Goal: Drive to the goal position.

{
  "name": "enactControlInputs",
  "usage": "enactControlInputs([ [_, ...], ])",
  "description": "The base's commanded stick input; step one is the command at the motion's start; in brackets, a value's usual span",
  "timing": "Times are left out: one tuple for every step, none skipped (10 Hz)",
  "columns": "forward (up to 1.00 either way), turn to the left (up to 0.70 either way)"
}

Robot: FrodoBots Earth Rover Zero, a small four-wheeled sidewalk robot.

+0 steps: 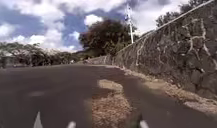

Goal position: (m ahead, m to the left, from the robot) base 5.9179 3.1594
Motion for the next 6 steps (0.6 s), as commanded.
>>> enactControlInputs([
  [0.50, 0.00],
  [0.50, 0.00],
  [0.50, 0.00],
  [0.50, 0.00],
  [0.50, 0.00],
  [0.50, 0.00],
])
